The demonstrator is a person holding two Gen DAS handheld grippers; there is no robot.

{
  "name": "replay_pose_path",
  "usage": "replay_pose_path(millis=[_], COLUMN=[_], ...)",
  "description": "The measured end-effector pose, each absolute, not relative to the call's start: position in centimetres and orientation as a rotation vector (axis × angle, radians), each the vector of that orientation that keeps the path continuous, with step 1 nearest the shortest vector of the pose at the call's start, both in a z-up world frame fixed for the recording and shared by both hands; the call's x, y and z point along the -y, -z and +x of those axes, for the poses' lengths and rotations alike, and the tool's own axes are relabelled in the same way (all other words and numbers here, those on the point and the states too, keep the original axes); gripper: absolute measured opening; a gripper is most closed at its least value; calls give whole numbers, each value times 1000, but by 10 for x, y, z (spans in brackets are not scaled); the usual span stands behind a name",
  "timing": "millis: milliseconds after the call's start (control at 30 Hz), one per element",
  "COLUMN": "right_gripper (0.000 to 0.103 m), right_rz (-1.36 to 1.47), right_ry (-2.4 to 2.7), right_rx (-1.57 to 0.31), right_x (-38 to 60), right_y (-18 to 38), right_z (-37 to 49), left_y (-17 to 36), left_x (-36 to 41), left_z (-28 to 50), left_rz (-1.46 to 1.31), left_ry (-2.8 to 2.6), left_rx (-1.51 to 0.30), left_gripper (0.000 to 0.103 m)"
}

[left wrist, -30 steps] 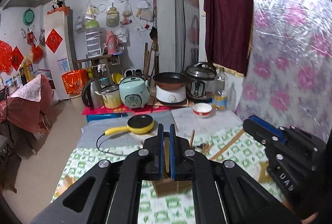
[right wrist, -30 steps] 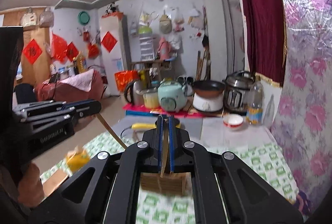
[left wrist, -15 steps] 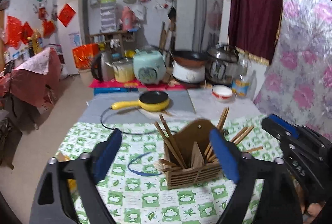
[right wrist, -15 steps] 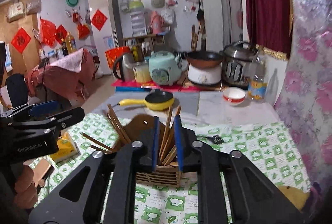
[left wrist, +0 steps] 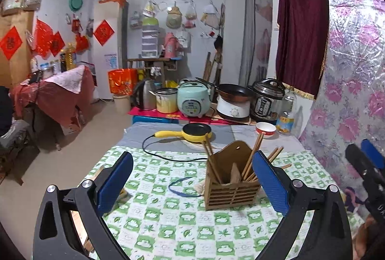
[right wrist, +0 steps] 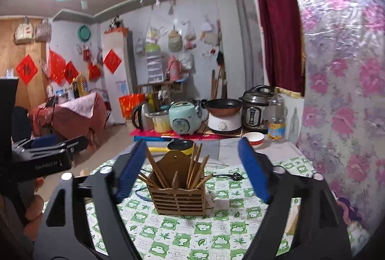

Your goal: Organize utensils

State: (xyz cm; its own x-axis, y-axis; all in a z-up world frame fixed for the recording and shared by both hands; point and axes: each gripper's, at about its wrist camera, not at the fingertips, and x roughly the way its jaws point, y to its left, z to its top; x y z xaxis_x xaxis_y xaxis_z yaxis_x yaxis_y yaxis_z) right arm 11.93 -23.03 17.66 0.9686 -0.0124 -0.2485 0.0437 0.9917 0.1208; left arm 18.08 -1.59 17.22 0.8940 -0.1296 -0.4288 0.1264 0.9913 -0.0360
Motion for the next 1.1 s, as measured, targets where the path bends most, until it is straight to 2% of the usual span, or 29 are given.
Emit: replay_pose_path(millis=[267,500,767,1100], right_gripper=[85,85,88,90], right_rz=[168,175,74,101], right_ry=[97,70,124,131], right_rx=[-347,-497,-485,-503], right_x=[239,238,222,222], right_y=[-113,-50,-36,-30], right_z=[157,189,185,180], left_y=[-121,-65,-42,-40], left_x=[22,40,32,38], left_z=[187,224,230,215], left_rz=[-1,71,58,104], left_ry=[1,-18,3,-45], left_rx=[-391,-482,-573,-524], left_gripper=[97,97,97,97])
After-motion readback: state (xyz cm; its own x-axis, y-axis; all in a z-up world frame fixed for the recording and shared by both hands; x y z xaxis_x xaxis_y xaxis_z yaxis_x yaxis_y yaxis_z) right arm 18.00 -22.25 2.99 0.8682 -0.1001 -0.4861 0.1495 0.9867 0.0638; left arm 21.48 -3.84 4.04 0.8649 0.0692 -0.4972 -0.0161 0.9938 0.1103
